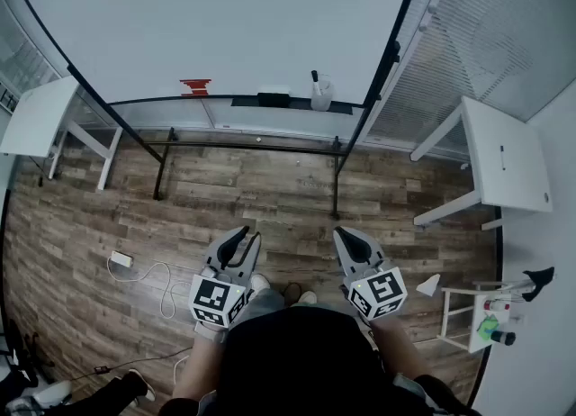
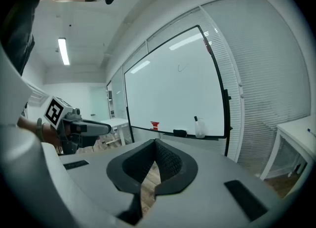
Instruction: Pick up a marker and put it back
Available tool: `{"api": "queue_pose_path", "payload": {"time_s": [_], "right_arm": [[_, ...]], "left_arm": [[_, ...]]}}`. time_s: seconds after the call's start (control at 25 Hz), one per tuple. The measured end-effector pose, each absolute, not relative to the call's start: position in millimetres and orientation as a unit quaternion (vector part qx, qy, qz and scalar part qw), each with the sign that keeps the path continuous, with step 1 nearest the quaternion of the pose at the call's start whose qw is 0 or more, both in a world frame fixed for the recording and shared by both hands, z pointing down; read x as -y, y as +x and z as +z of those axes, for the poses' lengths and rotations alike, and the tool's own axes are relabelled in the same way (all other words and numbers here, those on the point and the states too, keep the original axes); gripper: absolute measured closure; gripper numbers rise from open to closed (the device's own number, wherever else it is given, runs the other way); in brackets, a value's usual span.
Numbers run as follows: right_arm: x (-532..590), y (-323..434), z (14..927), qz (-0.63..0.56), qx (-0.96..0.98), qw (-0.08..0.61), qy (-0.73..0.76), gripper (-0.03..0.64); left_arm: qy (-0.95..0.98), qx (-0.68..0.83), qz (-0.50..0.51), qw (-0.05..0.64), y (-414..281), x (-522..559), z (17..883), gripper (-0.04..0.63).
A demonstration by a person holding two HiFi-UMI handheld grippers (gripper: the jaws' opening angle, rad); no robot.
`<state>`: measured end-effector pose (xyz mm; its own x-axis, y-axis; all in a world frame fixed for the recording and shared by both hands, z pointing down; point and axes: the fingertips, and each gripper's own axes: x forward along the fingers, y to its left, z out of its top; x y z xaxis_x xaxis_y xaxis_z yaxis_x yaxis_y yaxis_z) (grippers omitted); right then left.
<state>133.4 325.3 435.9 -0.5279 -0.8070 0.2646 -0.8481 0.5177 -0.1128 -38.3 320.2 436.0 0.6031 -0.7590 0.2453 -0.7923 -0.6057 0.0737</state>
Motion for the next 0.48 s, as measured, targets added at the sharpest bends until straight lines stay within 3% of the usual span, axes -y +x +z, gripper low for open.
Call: {"api": "queue_pose_path", "payload": {"time_s": [0.16,0.48], "right_arm": [[-322.6,117.0,435.3,0.115,0.864,0.093,0.482,0.589],[-305.1,84.6,433.1,0.110,0.863,0.085,0.486,0.588]], "left_arm": [[0.893,0.431,0.092,0.086,-55.0,-316.2,433.2,0.559],[0.900,0.416,0.087,0.095,-85.9,-299.5,438.8,0.572]]}}
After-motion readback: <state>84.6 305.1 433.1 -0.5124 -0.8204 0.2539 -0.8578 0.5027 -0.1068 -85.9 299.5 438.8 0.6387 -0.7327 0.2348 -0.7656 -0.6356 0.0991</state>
